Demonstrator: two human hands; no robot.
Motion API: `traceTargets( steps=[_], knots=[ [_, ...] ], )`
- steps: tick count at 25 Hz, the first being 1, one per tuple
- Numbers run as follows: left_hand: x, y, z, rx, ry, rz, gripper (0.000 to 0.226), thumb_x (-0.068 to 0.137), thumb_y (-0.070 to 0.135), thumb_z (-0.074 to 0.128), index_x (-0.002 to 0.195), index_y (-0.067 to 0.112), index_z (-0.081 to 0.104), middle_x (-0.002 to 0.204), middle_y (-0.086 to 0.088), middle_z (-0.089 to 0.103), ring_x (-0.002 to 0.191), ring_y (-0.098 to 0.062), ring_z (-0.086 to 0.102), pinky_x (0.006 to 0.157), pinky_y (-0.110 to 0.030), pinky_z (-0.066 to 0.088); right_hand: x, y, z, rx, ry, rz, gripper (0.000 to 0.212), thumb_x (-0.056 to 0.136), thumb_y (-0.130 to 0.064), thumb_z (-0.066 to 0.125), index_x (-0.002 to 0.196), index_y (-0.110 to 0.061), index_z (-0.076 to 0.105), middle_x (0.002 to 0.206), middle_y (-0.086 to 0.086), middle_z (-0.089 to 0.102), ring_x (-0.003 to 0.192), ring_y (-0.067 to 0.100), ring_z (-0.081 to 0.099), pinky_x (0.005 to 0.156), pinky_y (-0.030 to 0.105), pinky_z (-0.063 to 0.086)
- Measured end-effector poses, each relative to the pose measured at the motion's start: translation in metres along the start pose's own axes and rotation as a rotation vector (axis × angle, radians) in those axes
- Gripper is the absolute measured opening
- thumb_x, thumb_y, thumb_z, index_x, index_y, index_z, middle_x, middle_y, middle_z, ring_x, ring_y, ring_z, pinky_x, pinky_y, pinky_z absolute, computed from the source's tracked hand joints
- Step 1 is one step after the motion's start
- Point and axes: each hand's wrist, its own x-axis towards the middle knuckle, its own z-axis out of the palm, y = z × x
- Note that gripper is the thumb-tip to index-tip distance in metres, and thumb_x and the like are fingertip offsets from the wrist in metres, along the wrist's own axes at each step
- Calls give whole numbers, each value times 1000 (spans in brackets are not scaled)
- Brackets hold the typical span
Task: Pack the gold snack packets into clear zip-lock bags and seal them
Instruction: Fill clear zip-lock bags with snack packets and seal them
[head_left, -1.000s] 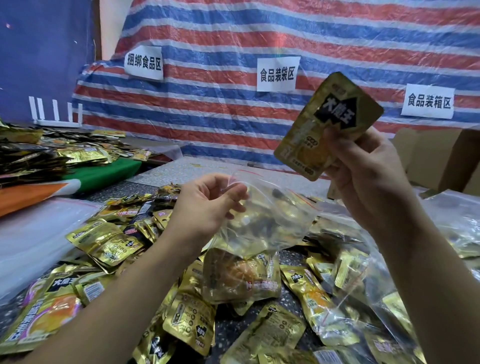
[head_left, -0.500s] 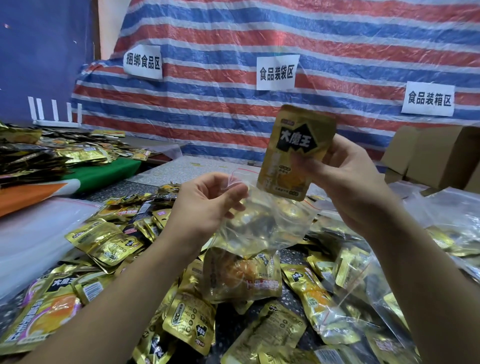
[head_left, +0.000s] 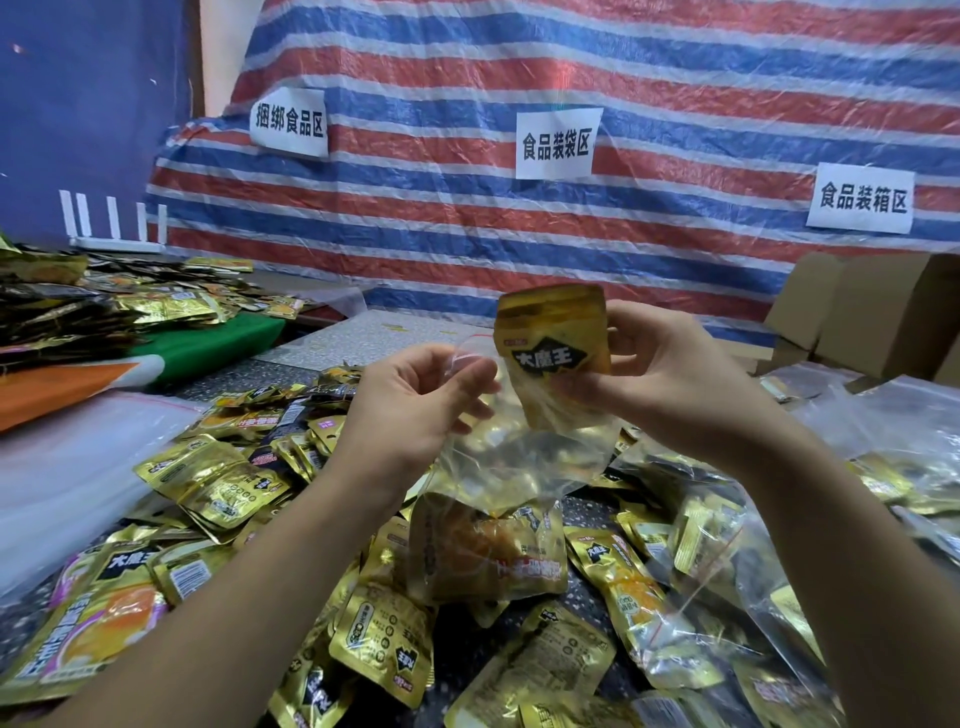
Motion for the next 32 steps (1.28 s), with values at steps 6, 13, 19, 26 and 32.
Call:
traceTargets(
  steps=[6,13,19,26,32],
  knots=[
    [0,0,2,22,7,6,30,70,45,70,82,17,75,78,-2,76,63,-14,68,55,-23,54,-2,1,-7,-114,-85,41,31,83,-22,78,113,-27,73,101,-13,76,93,7,73,86,24,57],
    [-3,-2,3,34,35,52,25,80,46,62,81,28,79,78,0,75,64,-17,71,55,-28,56,-4,-3,-4,-240,-115,75,29,79,-35,80,107,-29,76,96,-7,77,90,14,74,84,45,59],
    [-8,-1,4,76,26,118,19,87,45,60,87,39,78,77,5,75,69,-11,69,53,-27,56,-5,-7,-1,-408,-134,83,22,79,-37,78,97,-25,76,91,-1,76,86,20,71,80,51,56],
    [-9,-2,7,140,-25,199,21,92,39,57,87,40,77,75,9,72,65,-17,70,63,-49,60,-6,-13,0,-632,-233,75,9,84,-33,74,86,-25,73,76,-1,70,68,16,63,62,43,52],
    [-10,-2,9,106,-26,168,23,93,34,57,89,26,79,85,2,76,78,-12,71,68,-28,59,-4,-8,2,-608,-172,57,17,80,-32,76,94,-22,74,80,-5,69,75,11,64,62,27,53]
  ],
)
